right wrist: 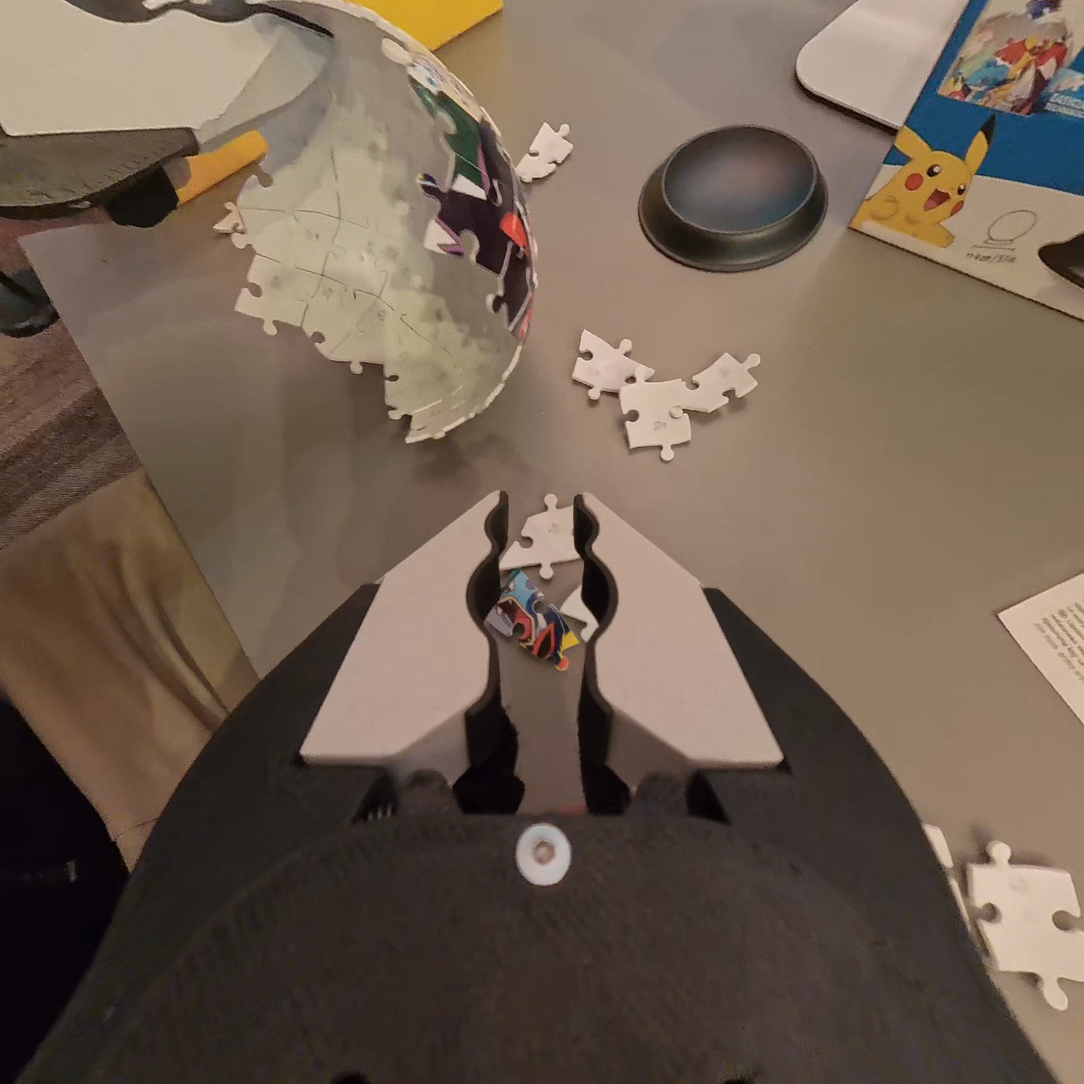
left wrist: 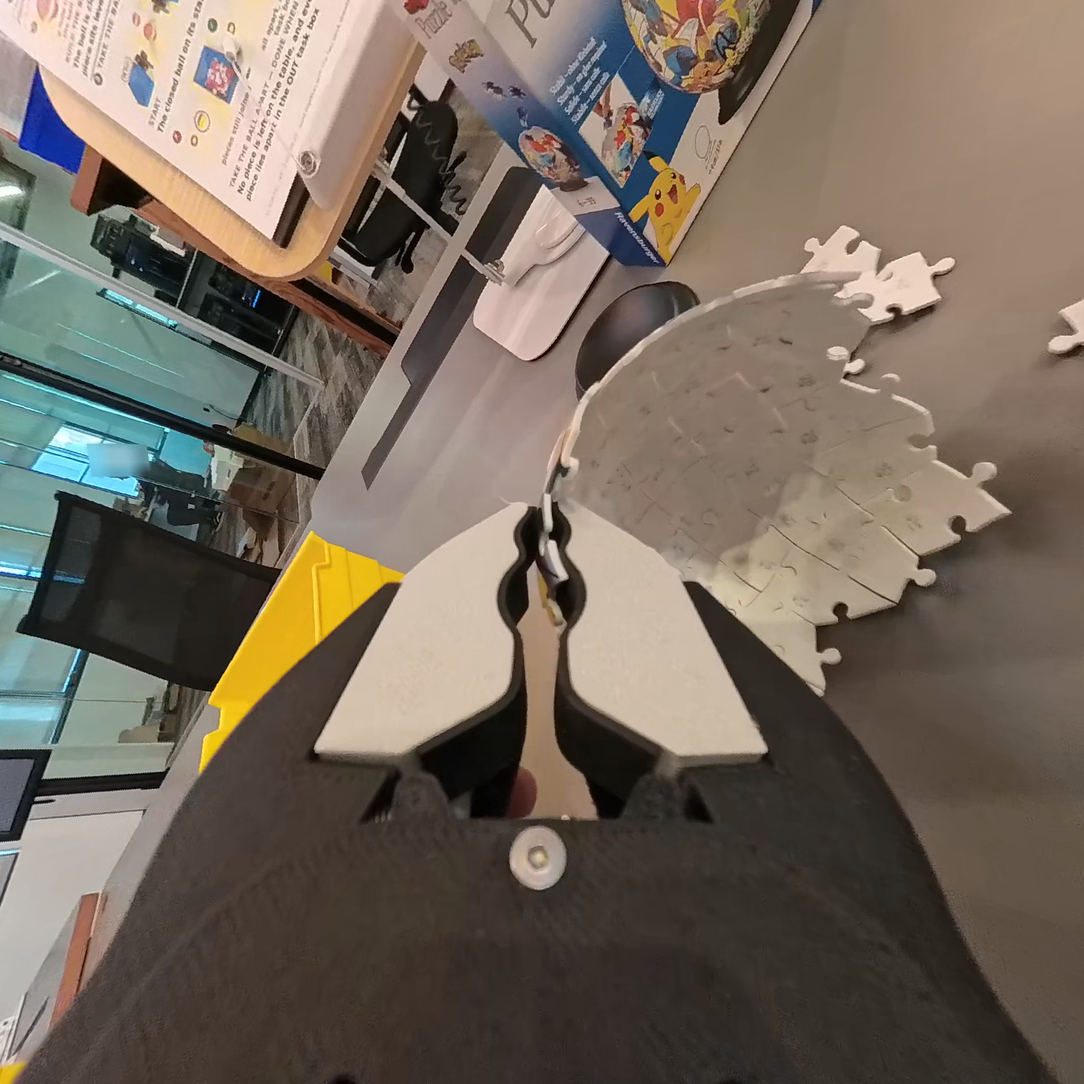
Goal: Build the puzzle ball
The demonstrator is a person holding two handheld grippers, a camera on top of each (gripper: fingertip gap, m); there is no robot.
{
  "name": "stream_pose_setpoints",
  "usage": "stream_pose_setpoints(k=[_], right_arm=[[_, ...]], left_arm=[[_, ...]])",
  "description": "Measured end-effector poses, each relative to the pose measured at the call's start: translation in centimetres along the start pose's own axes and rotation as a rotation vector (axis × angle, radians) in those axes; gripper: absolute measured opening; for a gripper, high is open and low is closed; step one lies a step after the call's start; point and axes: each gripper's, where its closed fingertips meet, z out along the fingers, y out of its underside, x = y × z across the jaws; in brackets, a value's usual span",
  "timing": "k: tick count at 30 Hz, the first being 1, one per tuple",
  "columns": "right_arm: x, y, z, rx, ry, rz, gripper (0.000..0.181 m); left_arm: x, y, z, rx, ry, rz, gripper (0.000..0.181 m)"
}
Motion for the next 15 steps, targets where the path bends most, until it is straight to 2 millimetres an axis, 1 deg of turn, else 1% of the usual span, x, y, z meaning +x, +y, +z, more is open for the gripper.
stream_pose_setpoints(k=[2, 5, 15], right_arm=[[0.3, 0.2, 0.0, -0.010, 0.011, 0.009, 0.022], [0.6, -0.1, -0.4, 0.004, 0.018, 0.010, 0.024], [2.3, -0.7, -1.8, 0.027, 0.060, 0.021, 0.026]], left_arm=[[-0.2, 0.2, 0.0, -0.002, -0.002, -0.012, 0.003], [-0.5, 0.5, 0.1, -0.006, -0.005, -0.034, 0.003], [-0.7, 0.3, 0.1, 0.006, -0.017, -0.044, 0.003]])
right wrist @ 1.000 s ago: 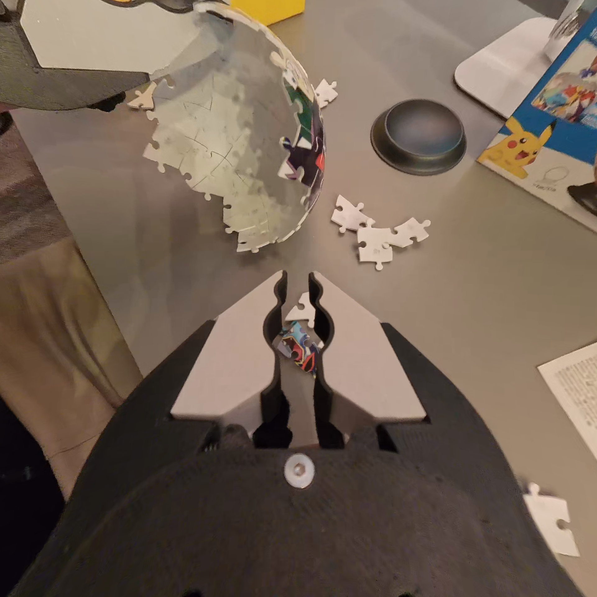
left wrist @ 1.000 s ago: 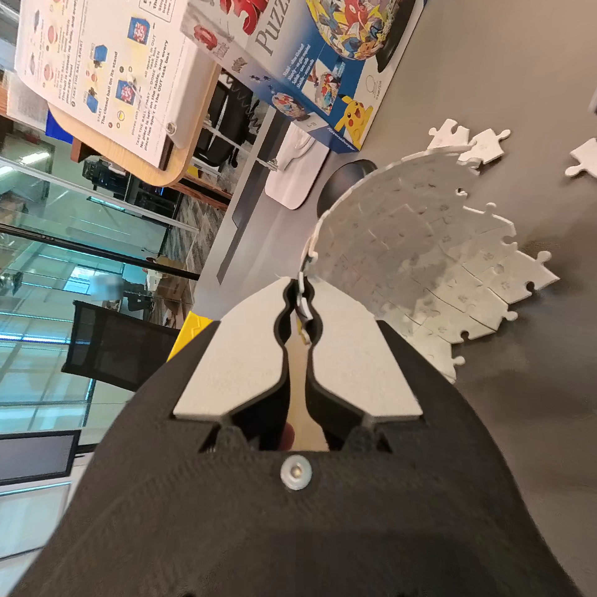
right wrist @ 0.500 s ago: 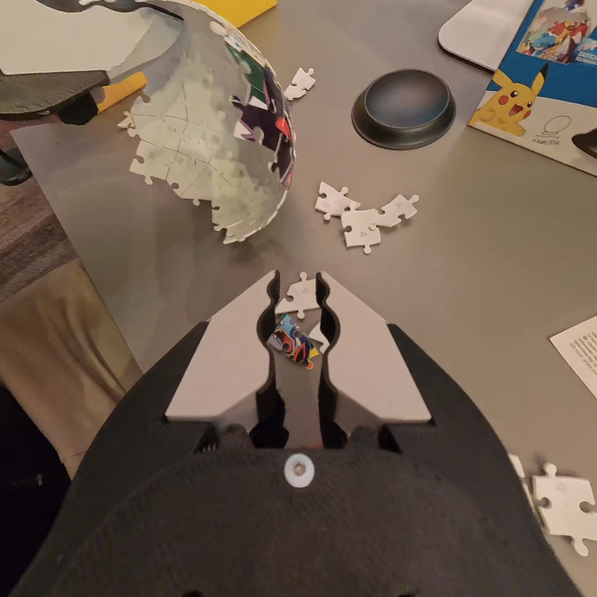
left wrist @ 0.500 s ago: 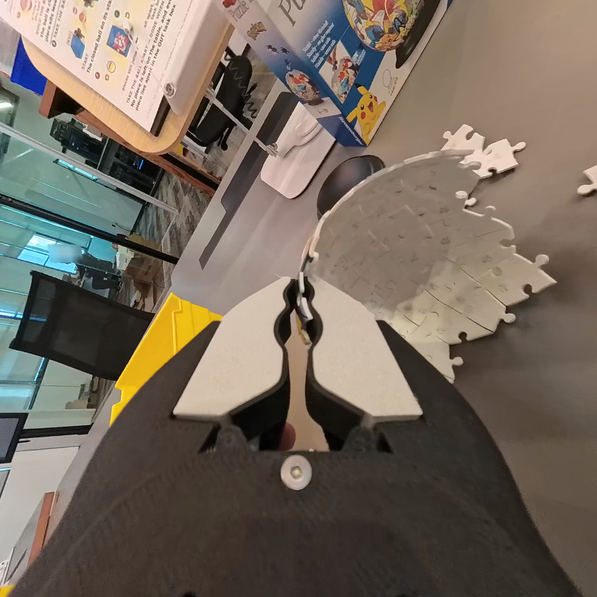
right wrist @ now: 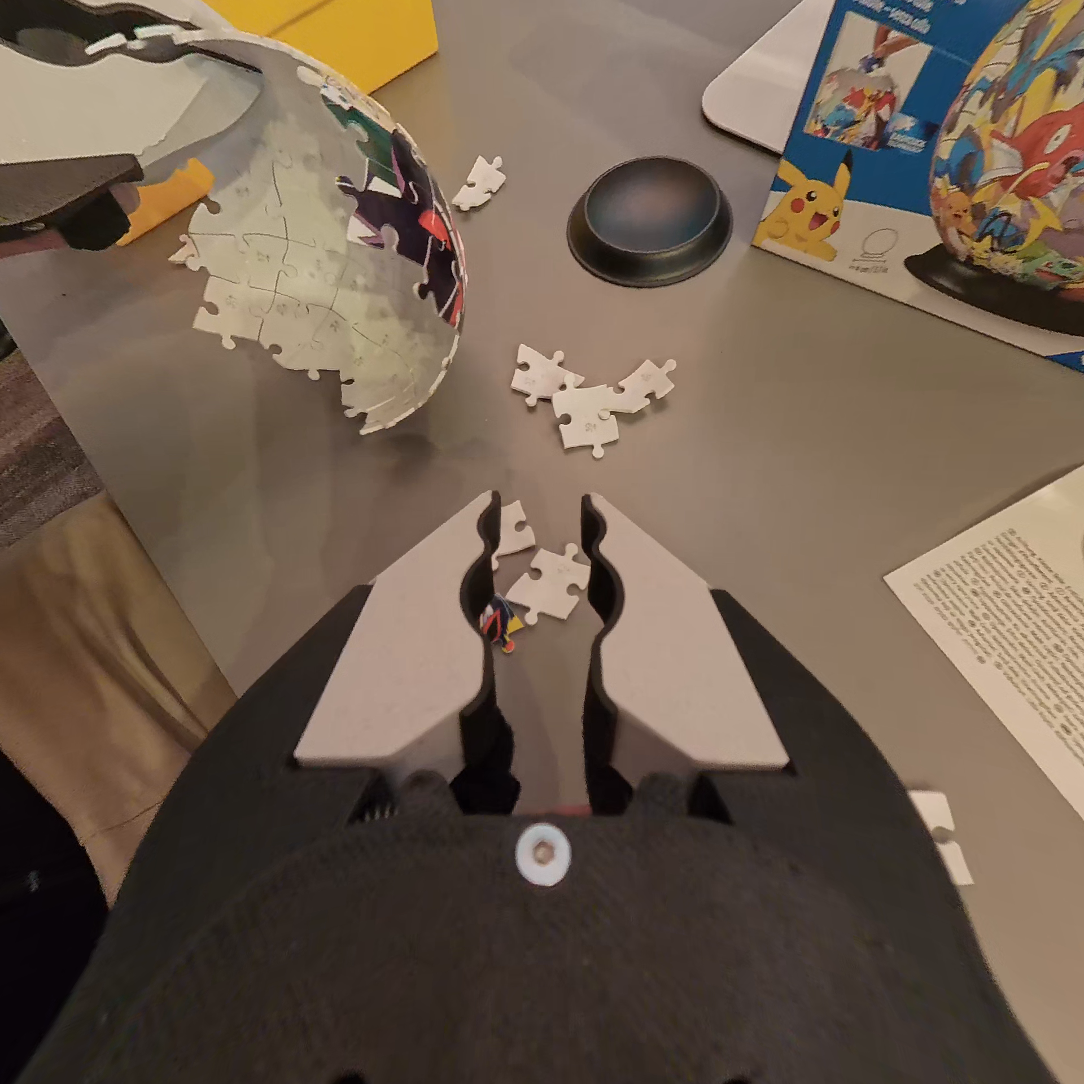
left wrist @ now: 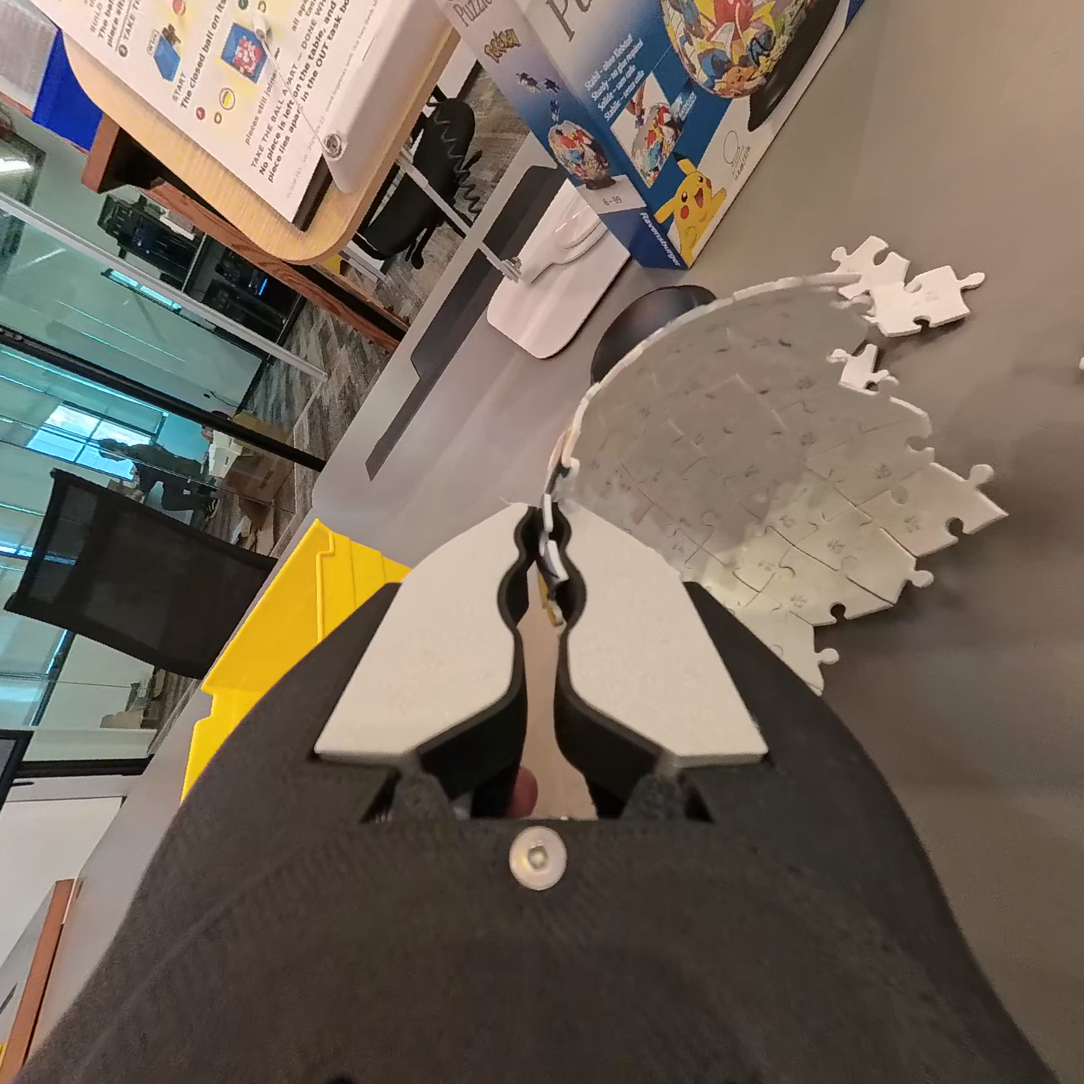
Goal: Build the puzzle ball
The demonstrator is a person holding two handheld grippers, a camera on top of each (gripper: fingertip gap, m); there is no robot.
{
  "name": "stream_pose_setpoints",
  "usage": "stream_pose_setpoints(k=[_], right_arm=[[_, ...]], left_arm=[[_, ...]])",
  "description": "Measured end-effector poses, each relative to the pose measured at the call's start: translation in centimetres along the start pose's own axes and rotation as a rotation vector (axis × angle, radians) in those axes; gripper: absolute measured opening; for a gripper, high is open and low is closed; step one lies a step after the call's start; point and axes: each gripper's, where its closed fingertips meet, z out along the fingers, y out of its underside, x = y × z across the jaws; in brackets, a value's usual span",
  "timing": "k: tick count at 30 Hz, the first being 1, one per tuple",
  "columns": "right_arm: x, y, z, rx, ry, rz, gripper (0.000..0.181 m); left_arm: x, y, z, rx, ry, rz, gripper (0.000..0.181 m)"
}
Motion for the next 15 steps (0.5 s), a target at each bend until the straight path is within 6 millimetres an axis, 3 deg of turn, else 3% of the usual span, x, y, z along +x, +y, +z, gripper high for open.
stream_pose_setpoints(k=[6, 15], right_arm=[[1.0, 0.3, -0.5, -0.020, 0.030, -0.019, 0.026], [0.8, 1.2, -0.1, -0.065, 0.028, -0.052, 0.026]], left_arm=[[0.0, 0.1, 0.1, -0.001, -0.004, 0.007, 0.003], [0.0, -0.1, 0.0, 0.006, -0.010, 0.009, 0.003]])
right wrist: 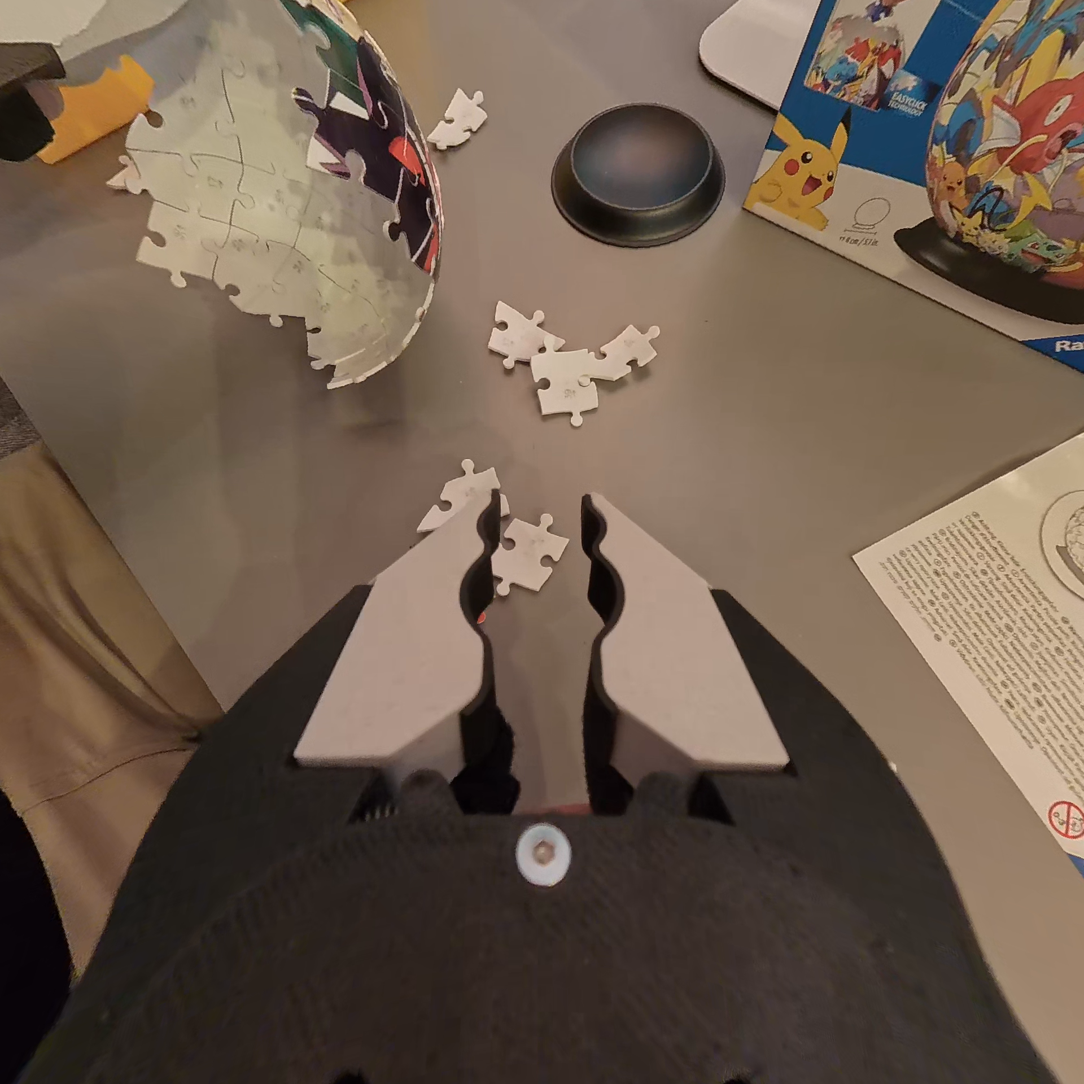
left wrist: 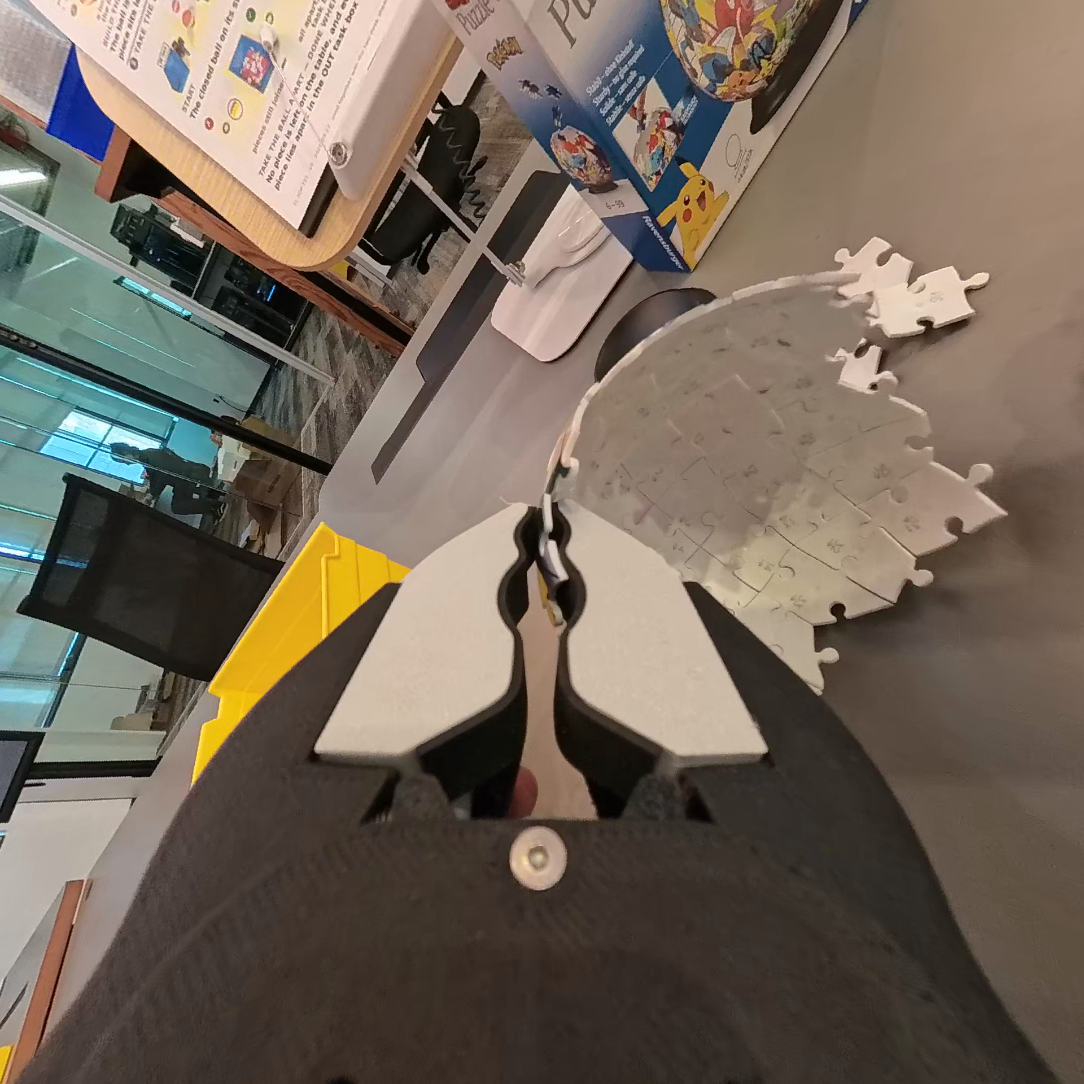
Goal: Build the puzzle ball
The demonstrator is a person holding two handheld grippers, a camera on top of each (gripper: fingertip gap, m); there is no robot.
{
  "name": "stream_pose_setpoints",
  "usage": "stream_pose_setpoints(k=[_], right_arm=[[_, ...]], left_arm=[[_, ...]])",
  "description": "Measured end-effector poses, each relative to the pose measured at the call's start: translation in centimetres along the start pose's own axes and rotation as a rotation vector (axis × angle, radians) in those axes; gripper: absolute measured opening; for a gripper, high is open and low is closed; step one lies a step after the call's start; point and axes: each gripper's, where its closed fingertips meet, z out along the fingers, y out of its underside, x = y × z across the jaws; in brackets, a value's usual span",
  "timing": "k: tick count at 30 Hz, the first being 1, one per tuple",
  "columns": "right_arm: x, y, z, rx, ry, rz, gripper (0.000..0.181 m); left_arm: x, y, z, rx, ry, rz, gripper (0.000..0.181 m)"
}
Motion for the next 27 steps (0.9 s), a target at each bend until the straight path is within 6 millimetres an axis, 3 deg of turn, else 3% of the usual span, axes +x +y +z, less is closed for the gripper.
stream_pose_setpoints(k=[19, 27], right_arm=[[1.9, 0.2, -0.9, 0.003, 0.033, 0.032, 0.026], [2.5, 0.5, -0.9, -0.007, 0.048, 0.033, 0.026]], left_arm=[[-0.3, 0.0, -0.1, -0.006, -0.013, 0.004, 0.003], [-1.7, 0.7, -0.6, -0.027, -0.037, -0.018, 0.003]])
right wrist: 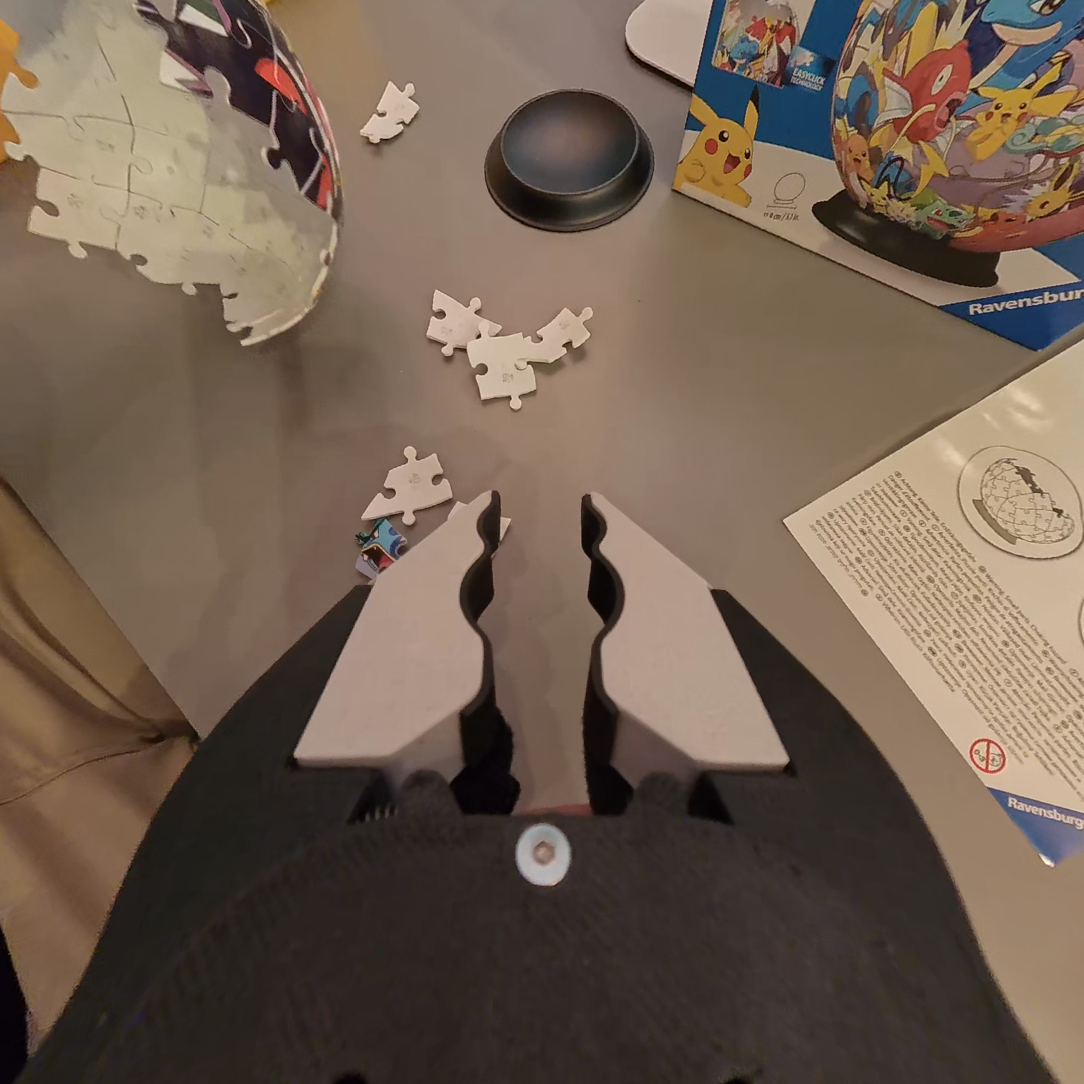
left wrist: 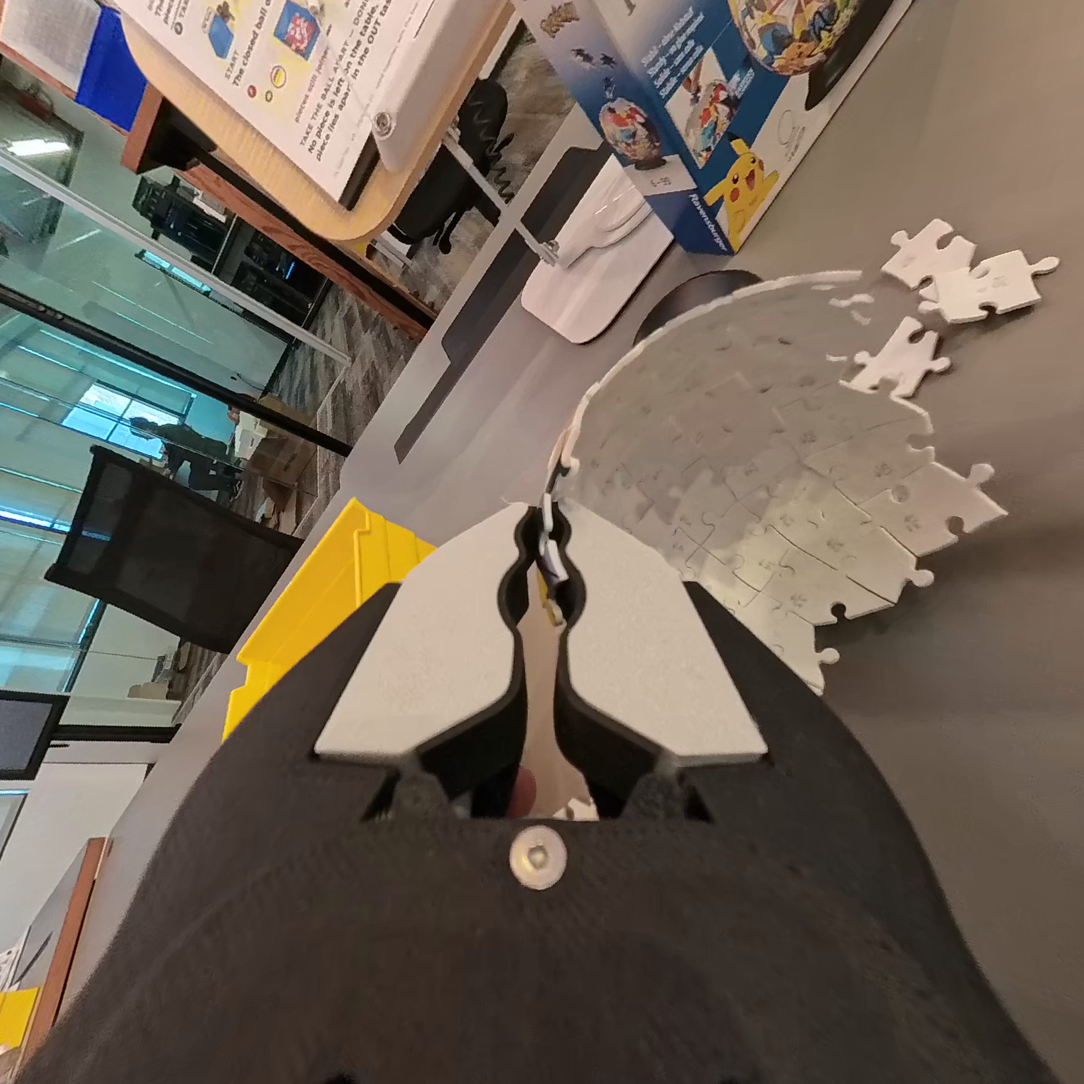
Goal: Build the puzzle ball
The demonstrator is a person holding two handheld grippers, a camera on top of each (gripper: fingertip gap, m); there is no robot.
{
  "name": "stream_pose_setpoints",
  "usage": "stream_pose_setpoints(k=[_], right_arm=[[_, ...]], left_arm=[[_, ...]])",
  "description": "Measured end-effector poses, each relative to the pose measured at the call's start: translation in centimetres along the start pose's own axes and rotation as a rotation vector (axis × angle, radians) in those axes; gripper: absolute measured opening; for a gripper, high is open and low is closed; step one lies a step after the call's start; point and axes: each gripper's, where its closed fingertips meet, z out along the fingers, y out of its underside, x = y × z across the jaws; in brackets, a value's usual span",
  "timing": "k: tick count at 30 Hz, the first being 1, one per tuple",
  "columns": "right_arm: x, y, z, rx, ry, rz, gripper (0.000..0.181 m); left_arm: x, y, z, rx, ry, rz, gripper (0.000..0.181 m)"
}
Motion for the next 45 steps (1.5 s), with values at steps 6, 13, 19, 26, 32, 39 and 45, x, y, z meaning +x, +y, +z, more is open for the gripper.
stream_pose_setpoints(k=[6, 13, 19, 26, 32, 39, 45], right_arm=[[0.0, -0.1, 0.2, -0.003, 0.002, -0.013, 0.026], [-0.5, -0.6, 0.4, 0.000, -0.010, -0.032, 0.026], [-1.0, -1.0, 0.8, 0.001, -0.020, -0.046, 0.026], [-2.2, -1.9, 1.5, 0.013, -0.054, -0.077, 0.026], [-4.7, -2.4, 2.6, 0.011, -0.110, -0.134, 0.027], [-5.8, -2.6, 3.3, -0.002, -0.125, -0.174, 0.027], [-6.1, -2.7, 3.5, -0.004, -0.132, -0.183, 0.027]], left_arm=[[-0.8, 0.7, -0.8, -0.023, -0.024, 0.000, 0.003], [-2.6, 1.6, -1.8, -0.030, -0.078, -0.037, 0.003], [-4.8, 2.0, -2.9, -0.027, -0.128, -0.084, 0.003], [-8.8, 2.8, -4.4, -0.040, -0.212, -0.138, 0.003], [-10.4, 3.5, -5.2, -0.049, -0.242, -0.168, 0.003], [-10.9, 4.3, -5.8, -0.064, -0.264, -0.176, 0.003], [-11.5, 5.2, -6.3, -0.078, -0.282, -0.195, 0.003]])
